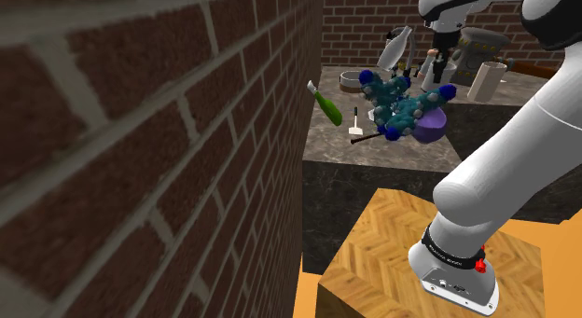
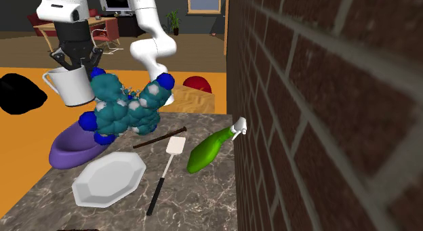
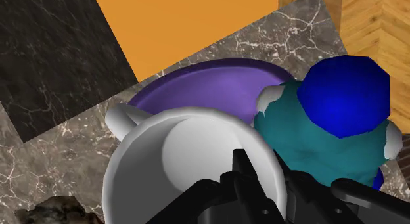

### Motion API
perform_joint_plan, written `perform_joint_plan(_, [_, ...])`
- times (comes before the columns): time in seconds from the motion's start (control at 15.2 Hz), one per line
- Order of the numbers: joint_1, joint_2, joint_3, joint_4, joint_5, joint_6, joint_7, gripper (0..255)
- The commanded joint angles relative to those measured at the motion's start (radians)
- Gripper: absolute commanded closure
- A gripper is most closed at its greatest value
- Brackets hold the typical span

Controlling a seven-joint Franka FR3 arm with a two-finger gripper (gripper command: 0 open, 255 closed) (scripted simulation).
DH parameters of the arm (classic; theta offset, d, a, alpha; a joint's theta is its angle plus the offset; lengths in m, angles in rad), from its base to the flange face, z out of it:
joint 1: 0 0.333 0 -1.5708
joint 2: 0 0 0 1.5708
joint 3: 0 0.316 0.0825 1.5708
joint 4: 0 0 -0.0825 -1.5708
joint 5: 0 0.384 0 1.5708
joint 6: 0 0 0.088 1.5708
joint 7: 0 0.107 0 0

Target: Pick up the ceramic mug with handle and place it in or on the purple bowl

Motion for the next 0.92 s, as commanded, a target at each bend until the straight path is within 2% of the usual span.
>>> perform_joint_plan(0.0, [-0.023,0.023,-0.043,0.032,0.007,0.001,-0.071,255])
perform_joint_plan(0.86, [-0.029,0.053,-0.062,-0.117,0.008,0.175,-0.056,255])
